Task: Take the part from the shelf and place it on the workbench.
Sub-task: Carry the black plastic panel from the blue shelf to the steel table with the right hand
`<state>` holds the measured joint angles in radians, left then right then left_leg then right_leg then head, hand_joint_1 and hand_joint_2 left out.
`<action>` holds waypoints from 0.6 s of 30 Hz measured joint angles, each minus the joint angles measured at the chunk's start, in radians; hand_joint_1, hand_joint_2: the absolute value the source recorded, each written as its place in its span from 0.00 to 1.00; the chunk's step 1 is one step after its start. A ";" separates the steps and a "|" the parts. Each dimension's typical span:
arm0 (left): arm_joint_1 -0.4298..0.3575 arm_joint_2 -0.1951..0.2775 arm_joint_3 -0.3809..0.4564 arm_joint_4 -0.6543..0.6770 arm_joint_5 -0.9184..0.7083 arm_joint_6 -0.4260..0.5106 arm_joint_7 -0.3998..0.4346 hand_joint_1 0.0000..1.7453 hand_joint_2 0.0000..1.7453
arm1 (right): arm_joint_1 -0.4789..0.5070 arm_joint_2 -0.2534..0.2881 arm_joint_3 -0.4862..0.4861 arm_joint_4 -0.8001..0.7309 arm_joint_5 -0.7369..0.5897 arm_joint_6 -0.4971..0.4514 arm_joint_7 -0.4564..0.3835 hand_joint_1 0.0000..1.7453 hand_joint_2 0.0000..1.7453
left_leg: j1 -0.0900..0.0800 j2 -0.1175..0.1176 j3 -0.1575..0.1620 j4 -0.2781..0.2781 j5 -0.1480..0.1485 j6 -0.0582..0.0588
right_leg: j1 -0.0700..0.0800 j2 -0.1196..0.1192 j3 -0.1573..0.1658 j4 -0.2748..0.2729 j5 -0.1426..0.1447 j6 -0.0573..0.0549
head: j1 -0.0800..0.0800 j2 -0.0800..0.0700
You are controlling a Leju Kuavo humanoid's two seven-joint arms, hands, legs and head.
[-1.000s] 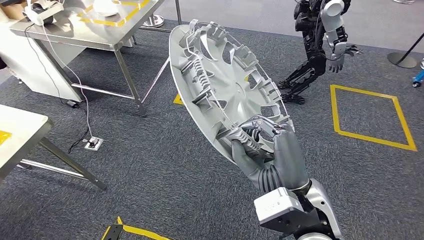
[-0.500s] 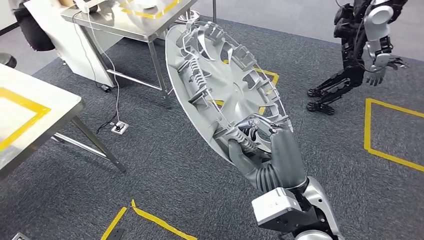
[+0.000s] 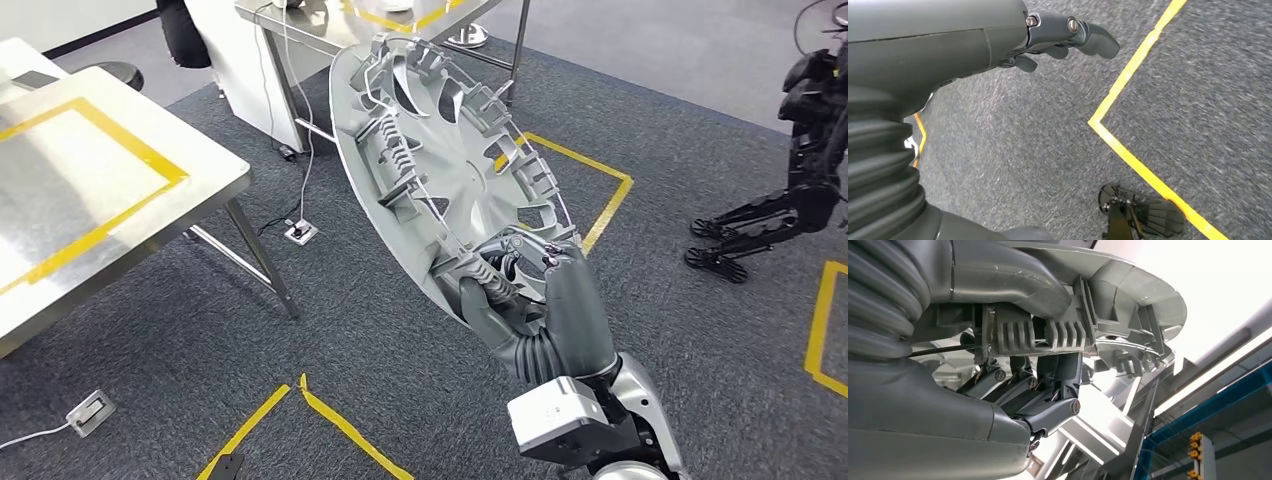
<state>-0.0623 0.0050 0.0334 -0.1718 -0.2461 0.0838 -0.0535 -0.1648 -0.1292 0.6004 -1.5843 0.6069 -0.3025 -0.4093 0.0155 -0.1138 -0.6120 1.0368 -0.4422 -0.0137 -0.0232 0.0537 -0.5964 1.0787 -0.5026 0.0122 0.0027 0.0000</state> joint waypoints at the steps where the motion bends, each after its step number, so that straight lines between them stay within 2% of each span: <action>1: 0.001 0.000 0.000 0.000 0.000 0.000 0.000 0.00 1.00 | -0.001 0.000 0.000 0.000 0.000 0.000 0.000 1.00 1.00 | 0.001 -0.010 -0.005 0.001 0.001 -0.008 | 0.001 0.009 0.008 -0.020 0.002 -0.004 | 0.000 0.000; 3: 0.005 0.001 0.000 0.001 -0.001 0.002 0.001 0.00 1.00 | -0.003 0.000 0.002 0.001 0.000 0.000 0.000 1.00 1.00 | 0.003 -0.023 -0.012 -0.006 0.006 -0.023 | 0.005 -0.008 0.008 -0.022 0.005 -0.020 | 0.000 0.000; 4: 0.008 0.001 0.000 0.001 -0.001 0.002 0.001 0.00 1.00 | -0.004 0.001 0.002 0.001 0.000 -0.001 0.000 1.00 1.00 | 0.004 -0.012 -0.015 -0.005 0.007 -0.028 | 0.006 -0.019 0.009 -0.025 0.009 -0.028 | -0.001 0.000; 5: 0.009 0.000 0.000 0.002 -0.002 0.002 0.002 0.00 1.00 | -0.005 0.001 0.003 0.001 0.000 -0.002 0.000 1.00 1.00 | 0.003 0.013 -0.024 0.012 -0.004 -0.032 | 0.006 -0.030 0.011 -0.029 0.012 -0.036 | -0.004 0.000; 7: 0.007 -0.001 0.000 0.002 -0.002 0.002 0.004 0.00 1.00 | -0.004 0.001 0.003 0.002 0.000 -0.004 -0.001 1.00 1.00 | 0.000 0.078 -0.060 0.089 -0.051 -0.034 | 0.007 -0.052 0.013 -0.033 0.015 -0.047 | -0.009 0.000; 8: 0.005 -0.001 0.000 0.001 -0.002 0.002 0.005 0.00 1.00 | -0.003 0.001 0.003 0.003 0.000 -0.005 -0.002 1.00 1.00 | 0.000 0.096 -0.082 0.136 -0.077 -0.036 | 0.008 -0.061 0.012 -0.034 0.015 -0.049 | -0.011 0.000; 10: 0.004 -0.001 0.000 0.001 -0.003 0.002 0.005 0.00 1.00 | 0.000 0.001 0.003 0.005 -0.002 -0.006 -0.004 1.00 1.00 | 0.000 0.105 -0.129 0.239 -0.120 -0.037 | 0.011 -0.082 0.011 -0.033 0.014 -0.051 | -0.011 0.000; 11: 0.004 -0.001 0.000 0.001 -0.003 0.002 0.005 0.00 1.00 | 0.002 0.001 0.003 0.006 -0.004 -0.006 -0.005 1.00 1.00 | 0.000 0.107 -0.139 0.267 -0.125 -0.036 | 0.012 -0.094 0.010 -0.033 0.013 -0.051 | -0.012 0.000; 12: 0.005 -0.001 0.000 0.001 -0.003 0.002 0.005 0.00 1.00 | 0.003 0.001 0.003 0.007 -0.006 -0.006 -0.006 1.00 1.00 | -0.001 0.109 -0.136 0.271 -0.118 -0.035 | 0.014 -0.108 0.011 -0.033 0.012 -0.052 | -0.012 0.000; 13: 0.006 0.000 0.000 0.001 -0.003 0.002 0.005 0.00 1.00 | 0.004 0.001 0.004 0.009 -0.007 -0.006 -0.007 1.00 1.00 | -0.002 0.114 -0.110 0.227 -0.093 -0.032 | 0.015 -0.121 0.013 -0.033 0.011 -0.052 | -0.012 0.000; 14: 0.006 0.000 0.000 0.001 -0.003 0.002 0.005 0.00 1.00 | 0.004 0.001 0.004 0.011 -0.008 -0.006 -0.007 1.00 1.00 | -0.004 0.128 -0.071 0.159 -0.061 -0.027 | 0.015 -0.134 0.015 -0.033 0.009 -0.050 | -0.012 0.000; 16: 0.003 0.001 0.000 0.001 -0.003 0.002 0.004 0.00 1.00 | 0.003 0.000 0.004 0.013 -0.009 -0.007 -0.007 1.00 1.00 | -0.014 0.168 -0.004 0.036 -0.023 -0.015 | 0.020 -0.157 0.019 -0.032 0.004 -0.043 | -0.011 0.000; 17: 0.002 0.001 0.000 0.000 -0.003 0.002 0.003 0.00 1.00 | 0.003 0.000 0.004 0.014 -0.009 -0.008 -0.008 1.00 1.00 | -0.019 0.180 0.010 0.007 -0.018 -0.009 | 0.022 -0.167 0.021 -0.032 0.003 -0.038 | -0.011 0.000; 18: 0.002 0.001 0.000 0.000 -0.002 0.002 0.003 0.00 1.00 | 0.002 0.000 0.004 0.014 -0.009 -0.008 -0.009 1.00 1.00 | -0.023 0.179 0.011 -0.001 -0.020 -0.003 | 0.023 -0.178 0.022 -0.033 0.002 -0.032 | -0.010 0.000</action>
<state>-0.0603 0.0062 0.0336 -0.1719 -0.2485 0.0862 -0.0505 -0.1626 -0.1289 0.6040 -1.5704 0.5981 -0.3107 -0.4182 -0.0076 0.0648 -0.6010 1.0355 -0.4617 -0.0166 -0.0001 -0.1239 -0.5743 1.0461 -0.5010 -0.0198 -0.0074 0.0000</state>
